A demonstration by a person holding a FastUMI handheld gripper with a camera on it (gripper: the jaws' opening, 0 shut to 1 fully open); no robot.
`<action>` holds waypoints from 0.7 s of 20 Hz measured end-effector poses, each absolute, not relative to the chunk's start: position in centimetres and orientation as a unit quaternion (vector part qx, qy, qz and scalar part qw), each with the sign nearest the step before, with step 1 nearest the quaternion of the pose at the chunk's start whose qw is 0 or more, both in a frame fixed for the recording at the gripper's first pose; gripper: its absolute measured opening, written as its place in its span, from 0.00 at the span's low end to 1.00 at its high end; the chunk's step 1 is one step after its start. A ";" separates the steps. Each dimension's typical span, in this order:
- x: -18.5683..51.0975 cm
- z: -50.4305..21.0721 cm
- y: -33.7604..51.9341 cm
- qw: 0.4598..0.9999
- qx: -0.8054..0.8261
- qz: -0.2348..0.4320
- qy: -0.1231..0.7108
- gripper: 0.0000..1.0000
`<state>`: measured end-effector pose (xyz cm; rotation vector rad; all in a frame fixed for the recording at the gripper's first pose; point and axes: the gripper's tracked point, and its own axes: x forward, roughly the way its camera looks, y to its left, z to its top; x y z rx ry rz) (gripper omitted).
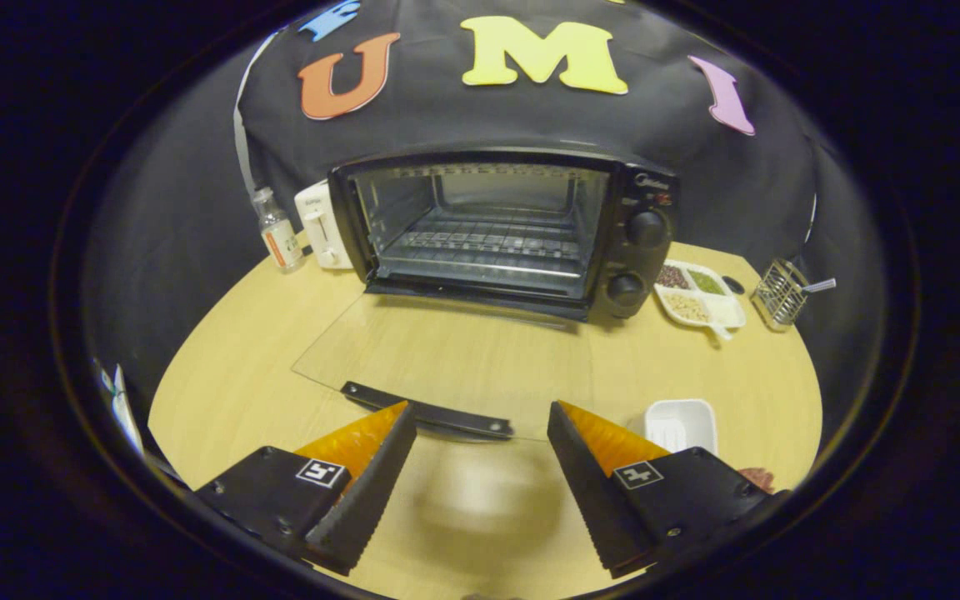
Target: Open the toaster oven, put the food inside, and close the toaster oven door.
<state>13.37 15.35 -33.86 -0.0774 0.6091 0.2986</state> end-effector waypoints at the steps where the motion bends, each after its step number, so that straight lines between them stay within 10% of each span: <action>1: 13.7 -32.7 13.5 0.943 -0.040 0.150 0.293 1.00; 14: 9.1 -36.0 -4.5 0.882 0.059 0.246 0.398 0.91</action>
